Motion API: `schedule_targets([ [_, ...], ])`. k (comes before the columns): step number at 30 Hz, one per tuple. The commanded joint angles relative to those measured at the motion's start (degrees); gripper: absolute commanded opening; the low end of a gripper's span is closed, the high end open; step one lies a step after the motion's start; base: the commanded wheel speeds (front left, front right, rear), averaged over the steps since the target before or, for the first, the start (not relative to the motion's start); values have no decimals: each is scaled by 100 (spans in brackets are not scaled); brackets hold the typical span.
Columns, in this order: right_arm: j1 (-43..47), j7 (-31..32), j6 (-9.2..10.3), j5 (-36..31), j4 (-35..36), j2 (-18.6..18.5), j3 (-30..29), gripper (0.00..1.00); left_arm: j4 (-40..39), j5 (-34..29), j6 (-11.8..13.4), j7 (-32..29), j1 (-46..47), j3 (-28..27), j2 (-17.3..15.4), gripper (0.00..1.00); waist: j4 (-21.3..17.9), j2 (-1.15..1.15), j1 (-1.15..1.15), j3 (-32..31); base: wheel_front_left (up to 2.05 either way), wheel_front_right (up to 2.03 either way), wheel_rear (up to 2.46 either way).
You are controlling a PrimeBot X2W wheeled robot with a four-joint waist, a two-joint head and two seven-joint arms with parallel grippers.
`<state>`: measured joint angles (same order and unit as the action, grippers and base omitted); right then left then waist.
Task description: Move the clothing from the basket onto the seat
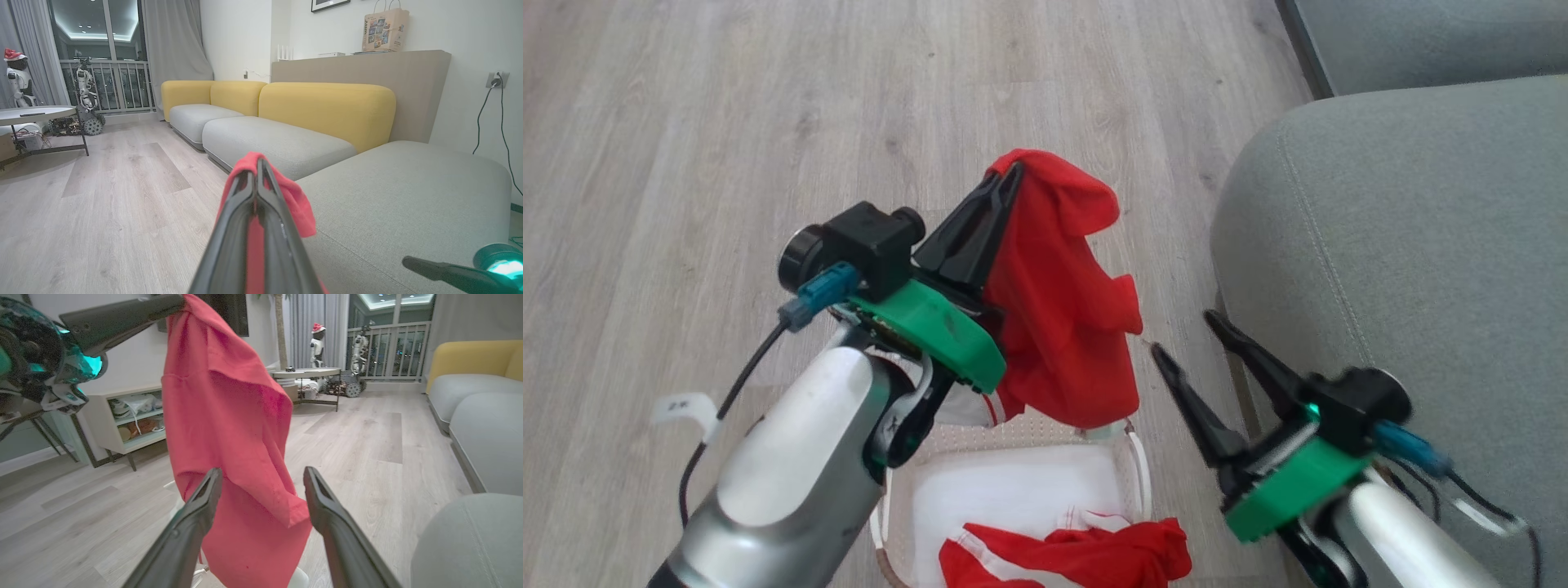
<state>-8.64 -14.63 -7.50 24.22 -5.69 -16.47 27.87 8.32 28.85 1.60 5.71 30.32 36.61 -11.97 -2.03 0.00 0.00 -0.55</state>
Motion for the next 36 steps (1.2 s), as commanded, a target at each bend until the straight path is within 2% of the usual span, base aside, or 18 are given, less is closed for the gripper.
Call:
schedule_targets([
  [1,-449,-37,1,56,7,-60,250,100,-239,-30,-6,-13,413,-172,-73,0,35,0,0,-10,0,0,0],
  [8,-1272,-37,1,144,-996,90,1123,100,-291,-15,-50,-66,441,10,53,0,210,0,0,-31,0,0,0],
  [15,-1758,-37,1,356,-1655,247,1723,100,-370,78,-146,-148,444,180,197,0,386,0,0,-44,0,0,0],
  [26,-2174,-37,1,629,-2516,539,1880,100,-468,108,-178,-250,416,389,278,0,557,0,0,-32,0,0,0],
  [27,-2192,-37,1,644,-2555,548,1888,82,-472,113,-180,-252,417,397,281,0,562,0,0,-31,0,0,0],
  [28,-2206,-37,1,659,-2584,557,1889,21,-474,117,-181,-251,419,402,282,0,566,0,0,-31,0,0,0],
  [29,-2216,-37,1,678,-2598,566,1881,0,-474,121,-179,-251,419,405,281,0,567,0,0,-30,0,0,0],
  [36,-2185,-37,1,739,-2432,501,1666,0,-403,202,-126,-215,352,335,224,0,508,0,0,-25,0,0,0],
])
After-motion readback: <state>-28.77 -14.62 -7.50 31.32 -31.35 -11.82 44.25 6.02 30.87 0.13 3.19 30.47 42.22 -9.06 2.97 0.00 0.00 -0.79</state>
